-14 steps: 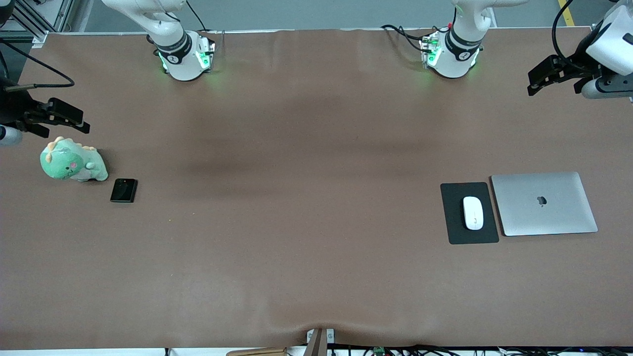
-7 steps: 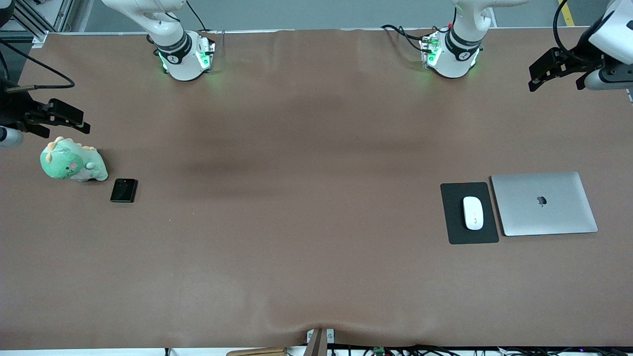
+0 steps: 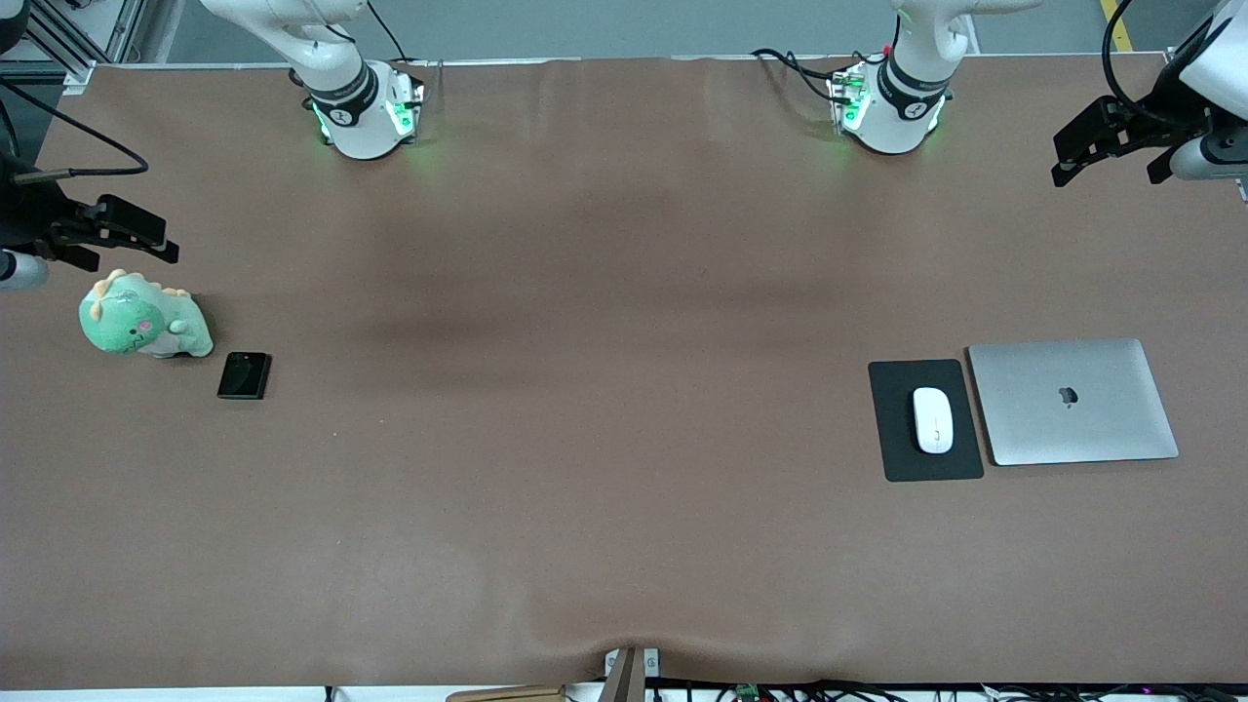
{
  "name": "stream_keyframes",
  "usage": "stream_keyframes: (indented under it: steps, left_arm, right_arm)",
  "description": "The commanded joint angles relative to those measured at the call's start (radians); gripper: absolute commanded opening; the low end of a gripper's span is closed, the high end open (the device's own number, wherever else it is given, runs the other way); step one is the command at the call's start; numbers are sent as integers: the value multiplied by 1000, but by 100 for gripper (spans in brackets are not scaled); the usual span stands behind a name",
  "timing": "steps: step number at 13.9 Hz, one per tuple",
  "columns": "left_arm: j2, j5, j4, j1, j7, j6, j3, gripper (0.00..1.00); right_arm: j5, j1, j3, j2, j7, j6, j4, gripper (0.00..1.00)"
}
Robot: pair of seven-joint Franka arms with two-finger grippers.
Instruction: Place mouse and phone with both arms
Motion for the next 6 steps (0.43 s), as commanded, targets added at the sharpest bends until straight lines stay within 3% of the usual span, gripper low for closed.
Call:
stream_keyframes:
  steps: [1, 6]
  left_arm:
    - [9, 1, 28, 2, 17, -20, -4, 100]
    - [5, -2, 30, 6, 18, -29, 5, 100]
  right_arm:
    - [-12, 5, -2, 8, -13, -15, 17, 100]
    - [-12, 5, -2, 10, -13, -15, 17, 100]
